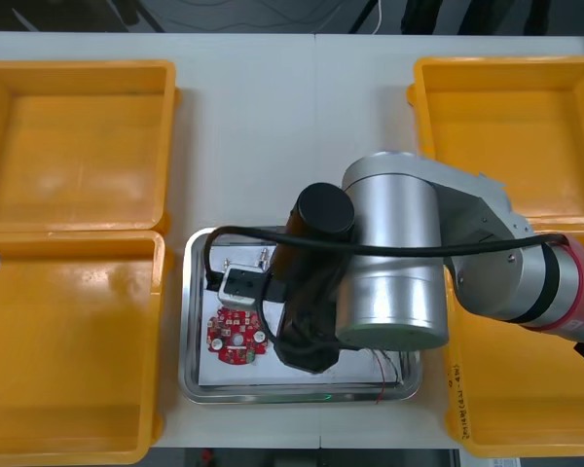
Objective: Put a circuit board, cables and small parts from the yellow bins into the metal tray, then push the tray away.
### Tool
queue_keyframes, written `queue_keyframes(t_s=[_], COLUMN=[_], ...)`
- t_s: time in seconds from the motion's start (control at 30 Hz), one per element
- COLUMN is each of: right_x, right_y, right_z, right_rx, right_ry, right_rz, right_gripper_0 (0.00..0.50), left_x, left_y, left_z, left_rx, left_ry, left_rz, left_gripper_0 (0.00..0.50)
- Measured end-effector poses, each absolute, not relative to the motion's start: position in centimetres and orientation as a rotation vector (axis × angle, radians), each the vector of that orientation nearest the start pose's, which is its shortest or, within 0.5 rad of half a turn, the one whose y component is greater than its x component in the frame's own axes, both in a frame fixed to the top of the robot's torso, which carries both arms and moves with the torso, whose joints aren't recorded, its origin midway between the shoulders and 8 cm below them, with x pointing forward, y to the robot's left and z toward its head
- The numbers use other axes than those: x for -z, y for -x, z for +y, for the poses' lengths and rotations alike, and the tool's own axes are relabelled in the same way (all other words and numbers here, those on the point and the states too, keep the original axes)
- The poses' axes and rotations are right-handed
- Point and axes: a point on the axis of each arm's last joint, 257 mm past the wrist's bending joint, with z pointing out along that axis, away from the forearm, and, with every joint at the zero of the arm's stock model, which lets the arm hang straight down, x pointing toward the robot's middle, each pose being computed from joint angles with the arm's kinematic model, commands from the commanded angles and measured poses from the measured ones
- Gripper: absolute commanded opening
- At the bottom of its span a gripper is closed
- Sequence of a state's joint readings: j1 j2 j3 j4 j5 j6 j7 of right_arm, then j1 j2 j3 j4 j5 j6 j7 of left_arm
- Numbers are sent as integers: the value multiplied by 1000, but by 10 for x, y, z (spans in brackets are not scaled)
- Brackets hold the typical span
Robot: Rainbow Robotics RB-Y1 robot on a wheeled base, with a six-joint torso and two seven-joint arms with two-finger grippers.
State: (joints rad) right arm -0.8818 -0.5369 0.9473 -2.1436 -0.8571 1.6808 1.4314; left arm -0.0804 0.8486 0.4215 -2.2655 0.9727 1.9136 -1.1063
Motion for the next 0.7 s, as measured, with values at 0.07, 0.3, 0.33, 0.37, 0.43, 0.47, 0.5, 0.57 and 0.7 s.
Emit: queue_keyframes(t_s=[0.07, 0.3, 0.33, 0.37, 0.43, 0.47, 0.5, 0.57, 0.7], right_x=[238, 261, 265, 268, 274, 277, 279, 284, 289], right_y=[-316, -306, -304, -303, -300, -299, -299, -298, -299], right_z=[0, -10, -12, -13, -14, -14, -13, -11, -6], right_rx=[21, 106, 117, 126, 143, 147, 151, 160, 191], right_ry=[1808, 1919, 1936, 1955, 2006, 2024, 2033, 2038, 2045], right_rz=[2148, 2138, 2136, 2131, 2108, 2102, 2100, 2102, 2079], right_gripper_0=[500, 500, 500, 500, 500, 500, 500, 500, 500], left_x=[145, 145, 145, 145, 145, 145, 145, 145, 145], left_y=[-349, -349, -349, -349, -349, -349, -349, -349, -349], left_z=[385, 385, 385, 385, 385, 385, 385, 385, 385], left_rx=[39, 39, 39, 39, 39, 39, 39, 39, 39], left_ry=[206, 206, 206, 206, 206, 206, 206, 206, 206], left_rz=[2655, 2655, 2655, 2655, 2655, 2654, 2654, 2654, 2654], left_gripper_0=[500, 500, 500, 500, 500, 500, 500, 500, 500])
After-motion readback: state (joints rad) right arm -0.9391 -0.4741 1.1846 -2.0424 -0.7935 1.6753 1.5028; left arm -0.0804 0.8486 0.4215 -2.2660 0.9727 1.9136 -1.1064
